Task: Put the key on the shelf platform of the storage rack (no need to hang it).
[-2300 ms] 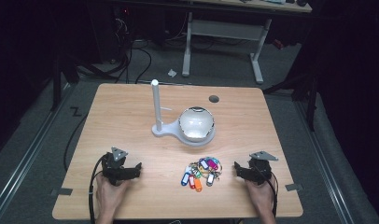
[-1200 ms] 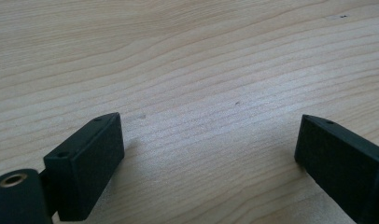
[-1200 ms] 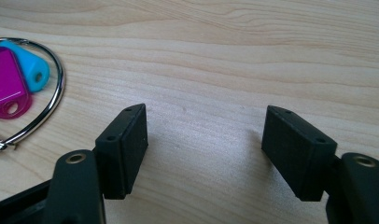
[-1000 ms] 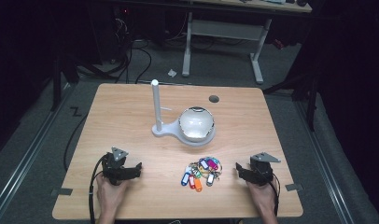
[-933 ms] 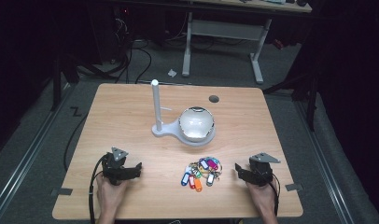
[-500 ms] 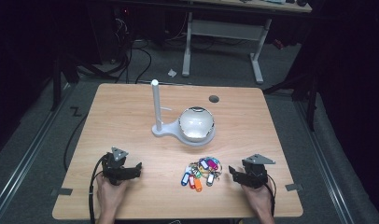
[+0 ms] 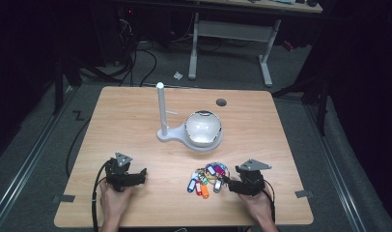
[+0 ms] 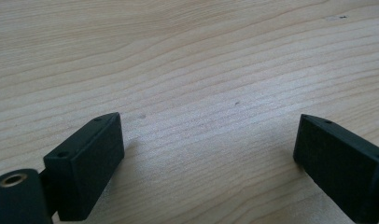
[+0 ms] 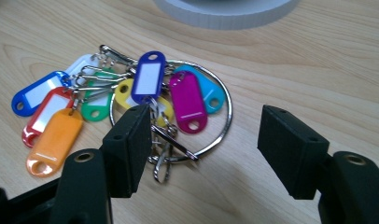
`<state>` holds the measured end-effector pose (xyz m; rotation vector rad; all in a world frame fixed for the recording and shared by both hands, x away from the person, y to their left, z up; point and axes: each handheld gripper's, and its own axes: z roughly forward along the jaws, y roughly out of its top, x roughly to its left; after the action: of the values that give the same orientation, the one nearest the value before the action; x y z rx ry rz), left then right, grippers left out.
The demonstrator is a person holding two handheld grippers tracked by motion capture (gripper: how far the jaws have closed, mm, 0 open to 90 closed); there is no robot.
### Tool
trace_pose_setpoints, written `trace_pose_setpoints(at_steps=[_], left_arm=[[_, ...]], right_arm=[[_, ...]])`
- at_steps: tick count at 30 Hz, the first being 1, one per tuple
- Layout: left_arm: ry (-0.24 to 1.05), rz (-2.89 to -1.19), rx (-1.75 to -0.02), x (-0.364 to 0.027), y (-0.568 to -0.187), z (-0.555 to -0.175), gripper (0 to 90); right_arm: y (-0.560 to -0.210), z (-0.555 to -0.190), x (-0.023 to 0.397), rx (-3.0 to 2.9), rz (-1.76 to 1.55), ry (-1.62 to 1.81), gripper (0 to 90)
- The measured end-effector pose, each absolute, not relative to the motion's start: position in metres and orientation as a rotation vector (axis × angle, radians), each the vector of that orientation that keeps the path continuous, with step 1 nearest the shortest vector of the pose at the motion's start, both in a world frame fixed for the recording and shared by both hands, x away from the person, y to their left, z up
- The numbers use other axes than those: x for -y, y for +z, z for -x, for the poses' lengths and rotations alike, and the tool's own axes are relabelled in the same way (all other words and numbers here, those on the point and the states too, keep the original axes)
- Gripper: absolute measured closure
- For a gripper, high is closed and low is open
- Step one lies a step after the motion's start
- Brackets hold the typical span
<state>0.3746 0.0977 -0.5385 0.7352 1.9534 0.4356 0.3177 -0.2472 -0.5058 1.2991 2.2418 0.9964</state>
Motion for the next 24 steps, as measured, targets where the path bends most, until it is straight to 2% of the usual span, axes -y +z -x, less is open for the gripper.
trace_pose_setpoints(at_steps=[24], left_arm=[[0.436,-0.733,-1.954,-0.098,-0.539,-0.375,8.9]], right_arm=[[-0.516,-0.344,0.218,-2.34,-1.248,0.954,36.4]])
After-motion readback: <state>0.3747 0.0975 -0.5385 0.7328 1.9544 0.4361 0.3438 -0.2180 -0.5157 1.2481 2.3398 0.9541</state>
